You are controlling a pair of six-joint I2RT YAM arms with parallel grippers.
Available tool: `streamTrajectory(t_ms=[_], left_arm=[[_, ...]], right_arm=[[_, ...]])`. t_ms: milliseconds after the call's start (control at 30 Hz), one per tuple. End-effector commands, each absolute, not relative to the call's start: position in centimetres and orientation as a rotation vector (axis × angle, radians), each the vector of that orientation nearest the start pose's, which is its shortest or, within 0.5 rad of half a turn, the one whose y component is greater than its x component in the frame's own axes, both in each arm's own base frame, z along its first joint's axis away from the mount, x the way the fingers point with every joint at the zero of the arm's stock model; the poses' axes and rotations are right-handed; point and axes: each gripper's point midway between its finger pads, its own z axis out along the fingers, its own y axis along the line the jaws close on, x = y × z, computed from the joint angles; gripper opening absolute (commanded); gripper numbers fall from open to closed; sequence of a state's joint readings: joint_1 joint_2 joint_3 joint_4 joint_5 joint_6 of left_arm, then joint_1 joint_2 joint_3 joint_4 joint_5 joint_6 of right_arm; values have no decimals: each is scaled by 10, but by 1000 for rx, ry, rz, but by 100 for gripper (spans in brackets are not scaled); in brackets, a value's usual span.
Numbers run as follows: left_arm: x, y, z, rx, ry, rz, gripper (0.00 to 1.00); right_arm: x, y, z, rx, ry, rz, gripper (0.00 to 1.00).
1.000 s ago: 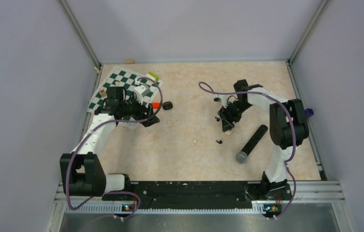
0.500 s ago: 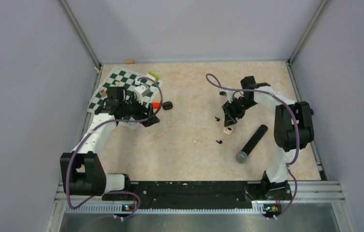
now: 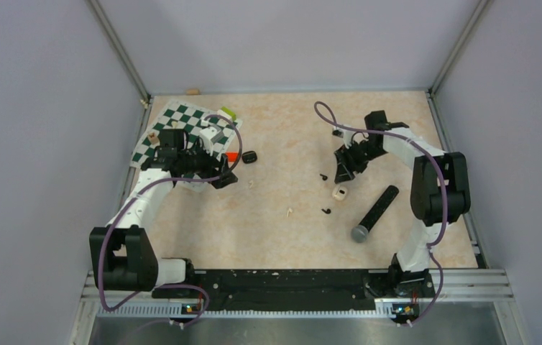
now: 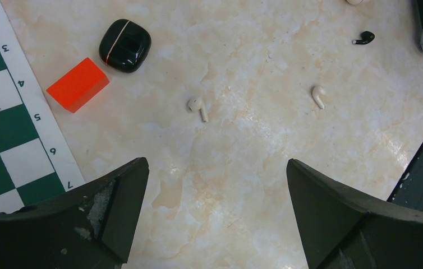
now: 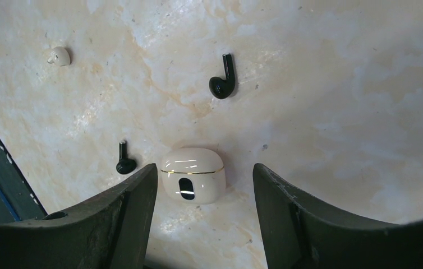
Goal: Insert the wireless bluetooth earbuds into the charging case
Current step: Pick up the charging case at the center of the board.
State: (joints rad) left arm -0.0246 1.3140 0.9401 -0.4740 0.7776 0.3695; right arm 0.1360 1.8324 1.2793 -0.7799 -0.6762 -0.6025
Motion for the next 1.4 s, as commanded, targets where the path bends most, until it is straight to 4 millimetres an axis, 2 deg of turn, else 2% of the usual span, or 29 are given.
streamTrajectory(t_ms=[0, 300, 733, 1067, 1200, 1367], left_arm=[[315, -119, 160, 775, 2063, -722, 99], [320, -114, 158, 759, 2073, -677, 99], [330, -107, 162, 697, 2091, -614, 99], [338, -100, 169, 642, 2094, -551, 99], [338, -99, 170, 640, 2091, -535, 99], [337, -98, 174, 639, 2080, -528, 99]], right_arm=[[349, 144, 95, -1050, 2296, 823, 62], [352, 152, 106, -1017, 2254, 862, 62], [368, 156, 119, -898, 2213, 837, 63], [366, 167, 135, -859, 2155, 916, 63], [370, 163, 132, -857, 2164, 869, 63], [372, 145, 113, -937, 2215, 713, 64]])
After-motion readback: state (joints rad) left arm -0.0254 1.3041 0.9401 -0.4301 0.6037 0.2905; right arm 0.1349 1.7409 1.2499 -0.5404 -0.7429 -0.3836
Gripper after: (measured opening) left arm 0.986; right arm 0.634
